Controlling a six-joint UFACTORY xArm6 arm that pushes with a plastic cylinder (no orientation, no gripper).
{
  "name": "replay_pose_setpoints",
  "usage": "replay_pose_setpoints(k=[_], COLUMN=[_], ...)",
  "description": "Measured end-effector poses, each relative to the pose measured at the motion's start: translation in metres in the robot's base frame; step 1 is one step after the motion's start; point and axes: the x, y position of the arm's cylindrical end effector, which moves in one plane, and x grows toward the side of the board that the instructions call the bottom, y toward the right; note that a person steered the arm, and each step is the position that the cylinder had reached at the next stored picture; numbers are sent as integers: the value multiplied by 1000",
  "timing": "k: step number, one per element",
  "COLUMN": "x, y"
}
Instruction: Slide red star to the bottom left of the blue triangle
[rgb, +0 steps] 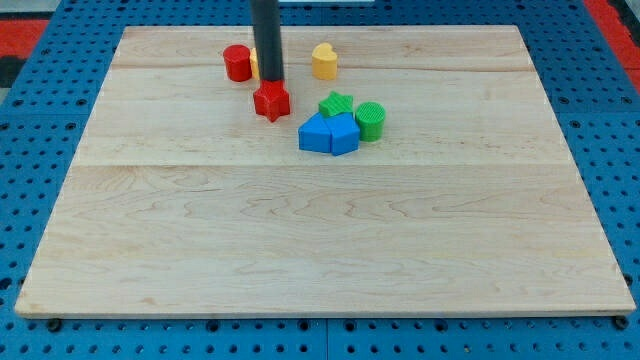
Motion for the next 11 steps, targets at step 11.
replay_pose_setpoints(k=[11], x=[33], y=[18])
